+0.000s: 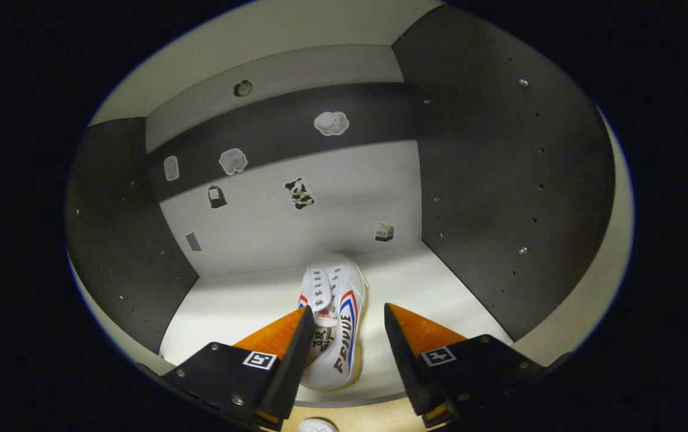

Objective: Grab one shoe with the right hand and put it into the shoe cabinet, grab the other shoe with the left hand and put it into the shoe cabinet; then close the right door with the right hand and the left door with the left hand.

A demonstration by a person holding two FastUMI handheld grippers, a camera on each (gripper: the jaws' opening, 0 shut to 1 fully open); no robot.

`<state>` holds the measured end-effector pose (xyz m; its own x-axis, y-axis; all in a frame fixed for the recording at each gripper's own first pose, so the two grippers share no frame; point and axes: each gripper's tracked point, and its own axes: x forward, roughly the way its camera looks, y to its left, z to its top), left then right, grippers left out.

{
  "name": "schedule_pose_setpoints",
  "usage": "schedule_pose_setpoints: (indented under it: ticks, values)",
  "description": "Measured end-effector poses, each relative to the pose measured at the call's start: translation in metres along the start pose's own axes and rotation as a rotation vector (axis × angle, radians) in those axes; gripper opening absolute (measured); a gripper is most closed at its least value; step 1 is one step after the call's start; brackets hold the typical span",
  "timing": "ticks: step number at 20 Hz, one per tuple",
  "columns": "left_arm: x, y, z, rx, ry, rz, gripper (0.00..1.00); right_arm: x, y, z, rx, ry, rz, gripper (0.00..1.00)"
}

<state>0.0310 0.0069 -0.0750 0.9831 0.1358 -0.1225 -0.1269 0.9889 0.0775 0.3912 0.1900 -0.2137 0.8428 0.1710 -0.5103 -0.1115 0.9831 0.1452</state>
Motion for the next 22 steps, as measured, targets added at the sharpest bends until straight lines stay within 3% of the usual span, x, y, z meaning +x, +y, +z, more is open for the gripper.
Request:
schedule_pose_setpoints:
  ticks: [1, 3, 11, 16, 22]
  values:
    - [0.0, -0.012, -0.003, -0.006, 0.006, -0.018, 0.96, -0.014, 0.005, 0.003, -0.017, -0.026, 0.023, 0.83]
    - [0.003, -0.033, -0.008, -0.012, 0.014, -0.056, 0.96, -0.046, 0.01, 0.009, -0.043, -0.071, 0.056, 0.94]
    - [0.013, -0.11, -0.064, -0.051, 0.105, -0.176, 0.97, -0.174, 0.003, 0.026, -0.095, -0.228, 0.158, 0.94]
    - [0.029, -0.144, -0.127, -0.079, 0.211, -0.228, 0.97, -0.239, -0.013, 0.025, -0.143, -0.303, 0.174, 0.93]
    - [0.042, -0.17, -0.229, -0.068, 0.417, -0.283, 0.97, -0.294, -0.025, 0.033, -0.173, -0.393, 0.2, 0.94]
